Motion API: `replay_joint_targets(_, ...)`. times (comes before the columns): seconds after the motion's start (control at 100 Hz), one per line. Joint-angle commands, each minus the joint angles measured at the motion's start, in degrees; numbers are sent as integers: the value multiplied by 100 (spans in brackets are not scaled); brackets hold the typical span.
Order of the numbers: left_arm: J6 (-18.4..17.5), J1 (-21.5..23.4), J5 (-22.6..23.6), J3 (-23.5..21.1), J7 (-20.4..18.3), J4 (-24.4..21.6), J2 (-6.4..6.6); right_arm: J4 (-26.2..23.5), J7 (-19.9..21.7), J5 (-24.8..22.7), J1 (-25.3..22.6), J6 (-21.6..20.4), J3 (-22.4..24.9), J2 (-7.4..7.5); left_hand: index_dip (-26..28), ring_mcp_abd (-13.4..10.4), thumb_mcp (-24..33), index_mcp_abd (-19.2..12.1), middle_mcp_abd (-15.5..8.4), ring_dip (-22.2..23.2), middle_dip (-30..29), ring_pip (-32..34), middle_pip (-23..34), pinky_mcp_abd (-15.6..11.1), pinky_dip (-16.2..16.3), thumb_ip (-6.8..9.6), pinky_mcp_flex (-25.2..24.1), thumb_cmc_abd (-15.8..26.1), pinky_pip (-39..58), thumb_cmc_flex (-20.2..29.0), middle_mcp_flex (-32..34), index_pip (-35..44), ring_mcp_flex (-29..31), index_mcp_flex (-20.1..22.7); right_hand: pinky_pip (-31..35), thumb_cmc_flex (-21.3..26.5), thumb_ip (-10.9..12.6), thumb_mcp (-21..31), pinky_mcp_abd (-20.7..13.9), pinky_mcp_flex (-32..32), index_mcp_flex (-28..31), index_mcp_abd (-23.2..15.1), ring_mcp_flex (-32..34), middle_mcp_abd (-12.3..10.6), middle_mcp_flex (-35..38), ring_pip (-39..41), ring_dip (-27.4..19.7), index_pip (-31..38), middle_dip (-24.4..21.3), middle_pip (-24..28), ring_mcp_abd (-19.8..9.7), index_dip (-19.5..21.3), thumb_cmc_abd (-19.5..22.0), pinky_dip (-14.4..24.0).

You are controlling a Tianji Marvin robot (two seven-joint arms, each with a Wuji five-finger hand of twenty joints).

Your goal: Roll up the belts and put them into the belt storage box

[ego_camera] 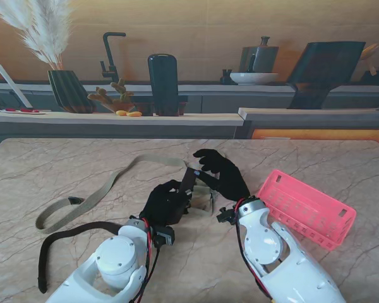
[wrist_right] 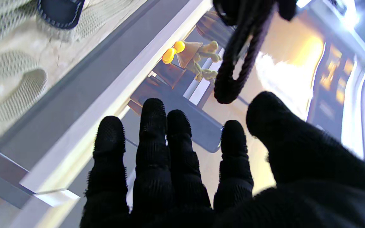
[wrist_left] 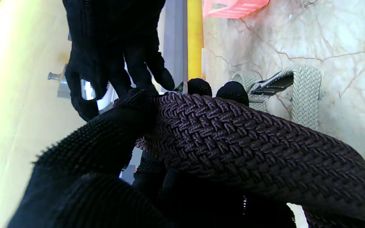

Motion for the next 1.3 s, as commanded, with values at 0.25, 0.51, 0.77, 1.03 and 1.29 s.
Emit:
replay_joint_targets(0.25, 216, 90, -656, -94, -96, -193, -39, 518, -732, -2001, 300, -759, 19, 344, 478, -132, -288, 4, 13, 110, 125, 355, 549, 89, 198, -113, 121, 415, 406, 203, 328, 719, 378, 440, -299, 304, 217, 949, -366, -27, -785, -1170, -545, -469, -721, -949, -715, 511, -234, -321, -307, -92, -941, -194)
replay_joint_targets(0.51, 367, 136, -1072, -182, -344, -309, 1, 954, -1450, -2835, 637, -1041, -306, 425, 515, -140, -288, 38, 34, 114, 143, 389, 599, 75, 192, -43, 98, 445, 388, 257, 281, 670, 356, 396, -124, 135, 59, 973, -395, -131, -729, -1211, -601, -435, -1068, -516, -485, 696, -191, -215, -221, -192, -890, -180)
replay_joint_targets(0.77, 566, 106, -1499, -215, -536, -318, 6, 1278, -1794, -2974, 972, -1249, -680, 385, 543, -105, -293, 75, 66, 124, 159, 413, 617, 114, 202, -38, 62, 467, 391, 290, 257, 627, 331, 394, 74, 279, 20, 762, -425, -151, -448, -1258, -543, -566, -1046, -209, -384, 875, -140, -43, -264, -180, -338, -228)
replay_joint_targets(1.03, 665, 147, -1703, -281, -599, -393, 16, 1419, -2037, -3058, 1074, -1411, -793, 359, 560, -93, -339, 85, 77, 126, 166, 413, 613, 129, 212, -40, 52, 478, 393, 317, 251, 595, 318, 389, 435, 661, -567, 154, -377, 57, 1147, -1558, 31, -1003, 603, 77, -309, 2124, -121, -27, -384, -1163, -266, -505)
replay_joint_targets(1.29, 727, 171, -1885, -345, -727, -453, 41, 1432, -2097, -2983, 1048, -1511, -767, 316, 547, -83, -422, 34, 19, 123, 174, 404, 599, 124, 213, -36, 26, 467, 373, 315, 250, 545, 304, 400, 575, 707, -608, -77, -336, 267, 2278, -1554, 683, -1008, 2303, 394, -136, 2321, -99, 19, -571, -1431, -18, -545)
